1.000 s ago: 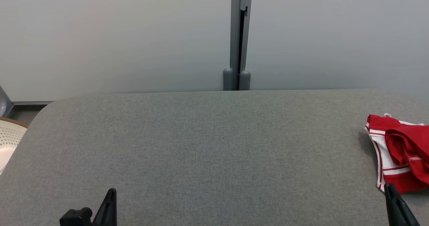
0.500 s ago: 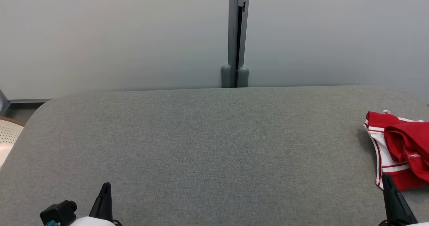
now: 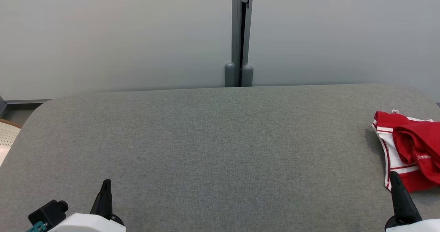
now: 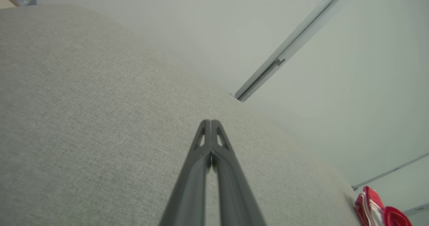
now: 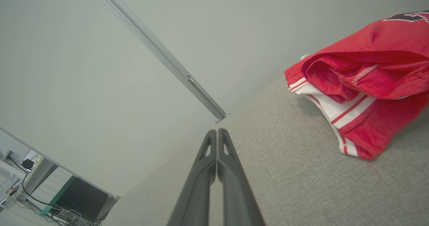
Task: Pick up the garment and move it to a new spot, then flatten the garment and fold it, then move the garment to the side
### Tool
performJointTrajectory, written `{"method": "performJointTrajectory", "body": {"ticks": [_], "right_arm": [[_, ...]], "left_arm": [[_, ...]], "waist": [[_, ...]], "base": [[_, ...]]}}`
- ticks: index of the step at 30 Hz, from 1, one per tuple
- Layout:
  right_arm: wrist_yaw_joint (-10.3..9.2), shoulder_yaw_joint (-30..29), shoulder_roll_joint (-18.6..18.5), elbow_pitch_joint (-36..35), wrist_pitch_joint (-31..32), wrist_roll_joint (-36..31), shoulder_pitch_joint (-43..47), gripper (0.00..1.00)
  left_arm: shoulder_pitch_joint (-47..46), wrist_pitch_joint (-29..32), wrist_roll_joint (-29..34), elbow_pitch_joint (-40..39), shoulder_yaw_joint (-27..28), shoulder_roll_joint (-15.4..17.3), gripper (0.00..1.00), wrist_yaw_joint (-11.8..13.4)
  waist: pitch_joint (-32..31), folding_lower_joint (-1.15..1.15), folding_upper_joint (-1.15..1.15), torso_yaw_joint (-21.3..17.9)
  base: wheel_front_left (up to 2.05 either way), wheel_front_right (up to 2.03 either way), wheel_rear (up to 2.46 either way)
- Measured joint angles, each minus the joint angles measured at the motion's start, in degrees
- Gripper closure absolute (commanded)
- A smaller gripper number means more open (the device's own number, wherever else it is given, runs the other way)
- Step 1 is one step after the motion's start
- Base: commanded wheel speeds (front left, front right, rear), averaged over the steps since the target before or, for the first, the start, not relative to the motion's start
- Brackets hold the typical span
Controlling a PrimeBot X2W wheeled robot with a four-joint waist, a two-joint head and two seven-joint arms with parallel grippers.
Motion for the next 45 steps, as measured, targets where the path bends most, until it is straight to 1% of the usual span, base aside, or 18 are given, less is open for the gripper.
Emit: {"method": "performJointTrajectory", "body": {"ticks": [10,45], "right_arm": [[0.00,0.00,0.11,2.21,0.13,7.28,-2.34,1.00],[-0.05,-0.02,0.44,8.80,0.73,27.43,-8.94,1.00]], "left_arm": [[-1.19,1.69,-6.69,-0.07,1.83,-0.82,1.00,-1.23],[-4.58,6.31,-25.47,-0.23,7.02,-3.30,1.00,-4.97]], "waist": [[0.56,0.00,0.00,-0.33],[2.48,0.00,0.00,-1.47]], "base": [[0.00,0.00,0.00],[0.00,0.00,0.00]]}}
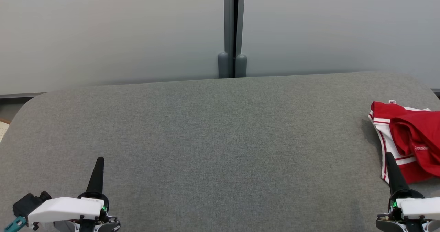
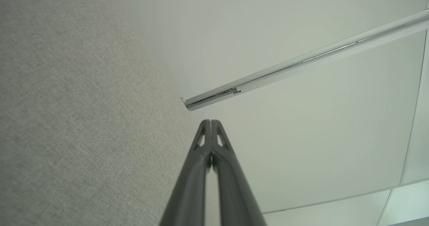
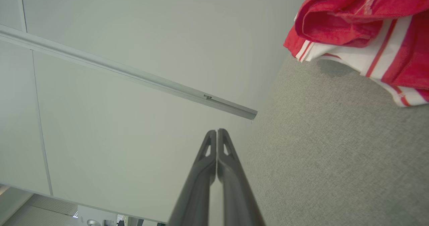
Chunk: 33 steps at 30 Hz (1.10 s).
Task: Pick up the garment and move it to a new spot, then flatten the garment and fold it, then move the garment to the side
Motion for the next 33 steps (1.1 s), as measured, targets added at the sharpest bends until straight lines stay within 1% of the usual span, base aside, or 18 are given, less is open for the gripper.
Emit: {"method": "performJointTrajectory", "body": {"ticks": [33], "right_arm": [[0.00,0.00,0.18,4.52,0.48,14.74,-4.85,1.00]], "left_arm": [[-2.34,3.43,-13.76,-0.13,3.72,-1.71,1.00,-2.80]], "waist": [[1.86,0.00,0.00,-1.11]], "base": [[0.00,0.00,0.00]]}}
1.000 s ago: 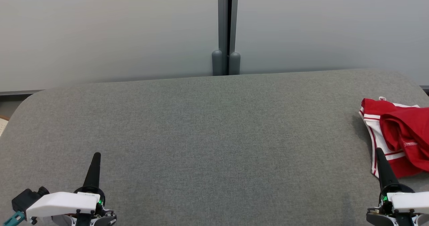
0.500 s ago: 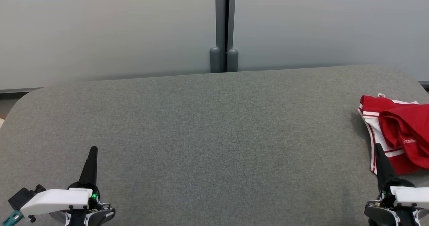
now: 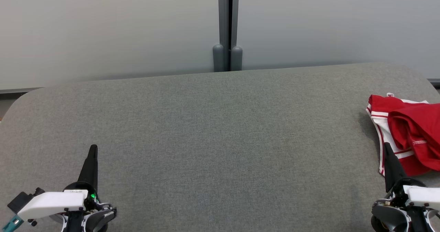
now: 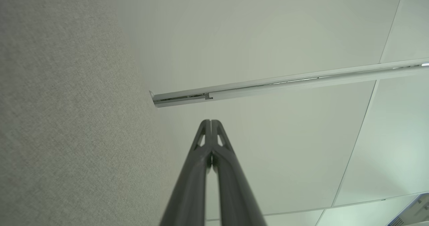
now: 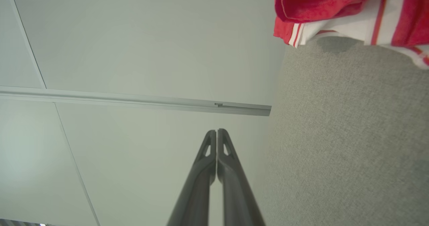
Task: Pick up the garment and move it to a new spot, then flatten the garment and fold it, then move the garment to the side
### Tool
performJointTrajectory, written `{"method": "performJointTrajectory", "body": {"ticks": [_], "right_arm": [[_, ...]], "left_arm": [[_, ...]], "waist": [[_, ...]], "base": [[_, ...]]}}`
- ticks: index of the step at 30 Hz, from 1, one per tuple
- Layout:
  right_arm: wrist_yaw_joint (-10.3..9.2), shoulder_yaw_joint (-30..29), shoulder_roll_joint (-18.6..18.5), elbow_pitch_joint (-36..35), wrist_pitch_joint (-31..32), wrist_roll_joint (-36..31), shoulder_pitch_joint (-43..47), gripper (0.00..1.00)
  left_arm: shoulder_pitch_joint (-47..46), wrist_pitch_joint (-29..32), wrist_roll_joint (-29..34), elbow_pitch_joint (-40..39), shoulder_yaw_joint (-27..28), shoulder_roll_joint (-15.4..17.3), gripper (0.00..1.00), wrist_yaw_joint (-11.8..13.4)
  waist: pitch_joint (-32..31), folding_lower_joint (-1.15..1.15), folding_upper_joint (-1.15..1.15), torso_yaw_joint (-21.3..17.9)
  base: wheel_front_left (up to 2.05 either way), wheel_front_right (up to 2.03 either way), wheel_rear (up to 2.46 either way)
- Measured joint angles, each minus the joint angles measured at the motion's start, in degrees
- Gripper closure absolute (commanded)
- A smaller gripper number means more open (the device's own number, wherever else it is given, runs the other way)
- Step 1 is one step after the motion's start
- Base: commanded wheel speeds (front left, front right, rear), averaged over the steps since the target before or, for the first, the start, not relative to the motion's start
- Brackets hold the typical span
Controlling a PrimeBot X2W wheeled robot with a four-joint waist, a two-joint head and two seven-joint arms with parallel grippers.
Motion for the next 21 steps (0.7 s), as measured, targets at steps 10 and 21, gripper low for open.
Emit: {"method": "performJointTrajectory", "body": {"ticks": [10,21], "right_arm": [[0.00,0.01,0.05,1.31,0.08,3.76,-1.19,1.00],[0.00,0.01,0.08,1.49,0.08,4.39,-1.30,1.00]], "left_arm": [[-0.58,0.98,-3.53,-0.03,0.94,-0.38,1.00,-0.81],[-0.94,1.00,-4.07,-0.05,1.11,-0.46,1.00,-0.89]], "waist": [[0.56,0.00,0.00,-0.33],[0.65,0.00,0.00,-0.39]], "base": [[0.00,0.00,0.00],[0.00,0.00,0.00]]}}
